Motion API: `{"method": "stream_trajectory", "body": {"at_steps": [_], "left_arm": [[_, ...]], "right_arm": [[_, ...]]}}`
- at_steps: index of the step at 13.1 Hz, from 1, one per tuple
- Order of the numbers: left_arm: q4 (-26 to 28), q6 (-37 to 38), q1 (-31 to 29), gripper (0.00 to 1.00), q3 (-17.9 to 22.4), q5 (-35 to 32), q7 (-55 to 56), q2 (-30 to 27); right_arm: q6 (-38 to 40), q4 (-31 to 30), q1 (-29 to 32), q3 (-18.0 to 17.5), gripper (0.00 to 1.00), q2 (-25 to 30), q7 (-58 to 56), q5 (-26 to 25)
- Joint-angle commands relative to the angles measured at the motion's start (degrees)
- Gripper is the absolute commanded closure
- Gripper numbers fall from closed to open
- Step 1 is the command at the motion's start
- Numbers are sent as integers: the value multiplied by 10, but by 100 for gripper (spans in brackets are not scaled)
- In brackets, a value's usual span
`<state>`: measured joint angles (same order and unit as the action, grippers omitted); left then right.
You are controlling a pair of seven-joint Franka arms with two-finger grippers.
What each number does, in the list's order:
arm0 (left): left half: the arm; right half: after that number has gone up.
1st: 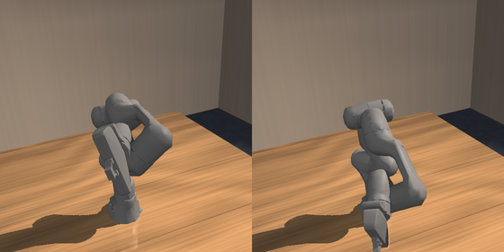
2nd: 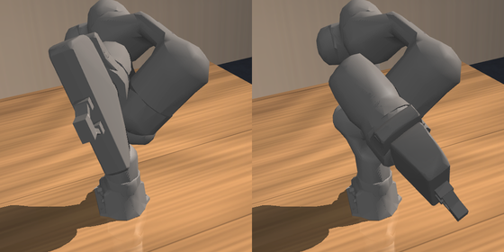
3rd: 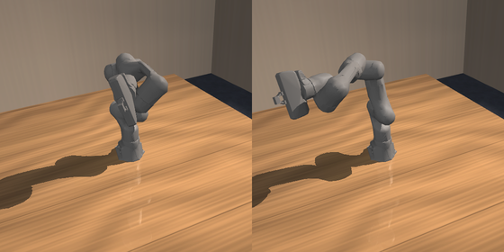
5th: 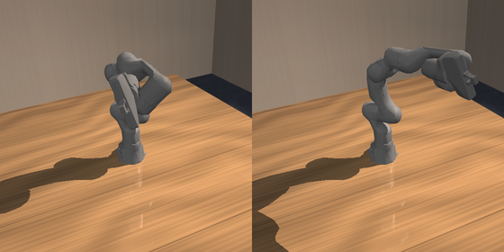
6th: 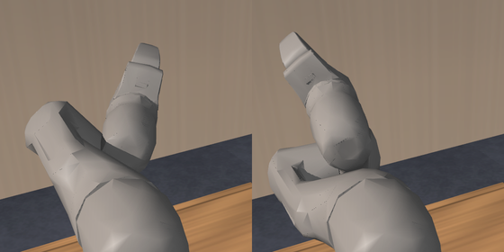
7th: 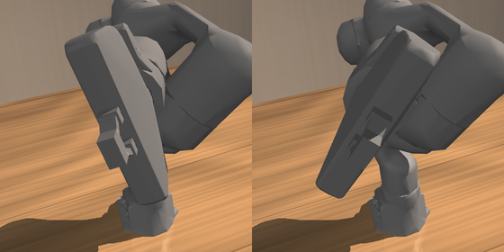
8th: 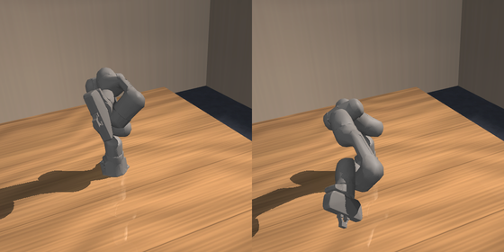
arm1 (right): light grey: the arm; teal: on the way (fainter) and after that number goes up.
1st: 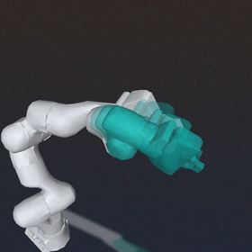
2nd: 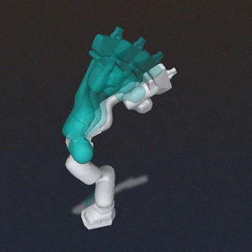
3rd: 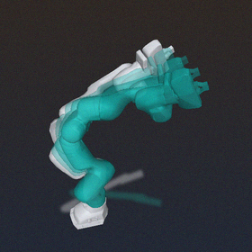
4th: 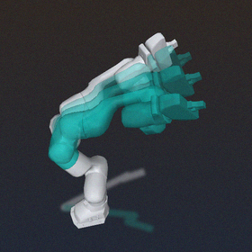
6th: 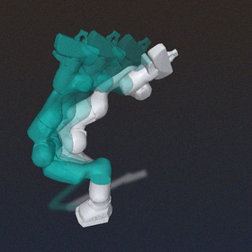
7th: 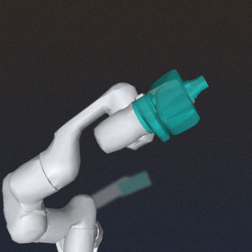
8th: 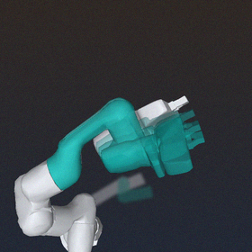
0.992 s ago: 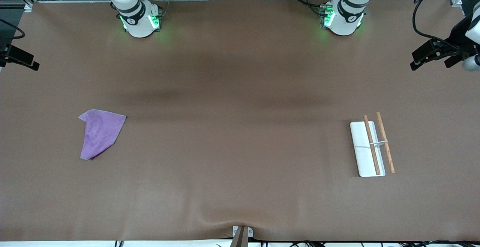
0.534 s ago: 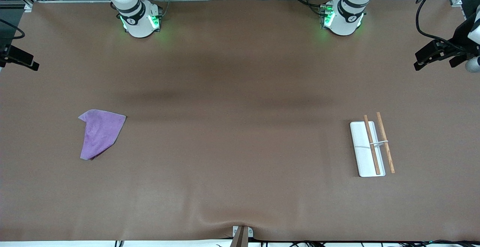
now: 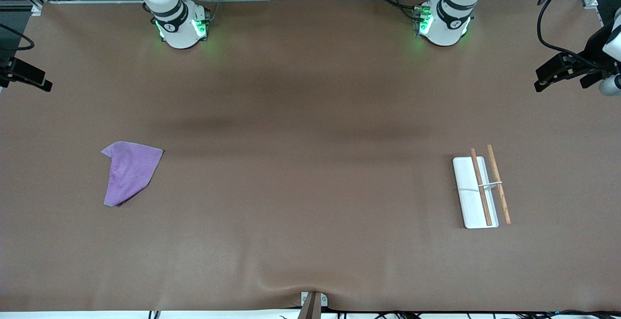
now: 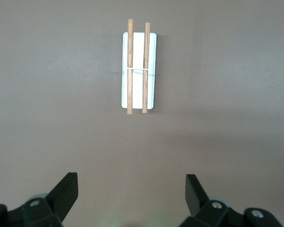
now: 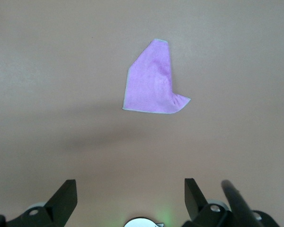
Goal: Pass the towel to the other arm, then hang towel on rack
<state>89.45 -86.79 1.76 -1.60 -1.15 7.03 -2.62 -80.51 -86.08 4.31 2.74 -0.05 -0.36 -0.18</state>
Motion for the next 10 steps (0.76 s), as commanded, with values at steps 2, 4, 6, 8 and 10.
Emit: {"method": "stream_trajectory", "body": {"at_steps": [2,4,6,8,10], "left_arm": [[-16,13,-2,0,-4,-14,-10,6],[-16,13,-1,0,-4,-13,-10,7],[-15,13,-2,0,-4,-11,-10,7],[-14,13,-2,0,-4,-11,-10,7],[-13,13,-2,0,-4,-8,-10,7]], "right_arm": [[2,2,12,-1,0,-8,-7,-3],[4,2,22,-1,0,-18,-7,-3],[4,2,29,-1,0,-22,-7,-3],[4,2,29,-1,0,-35,-6,-3],[4,2,33,-1,0,-55,-8,-7]]}}
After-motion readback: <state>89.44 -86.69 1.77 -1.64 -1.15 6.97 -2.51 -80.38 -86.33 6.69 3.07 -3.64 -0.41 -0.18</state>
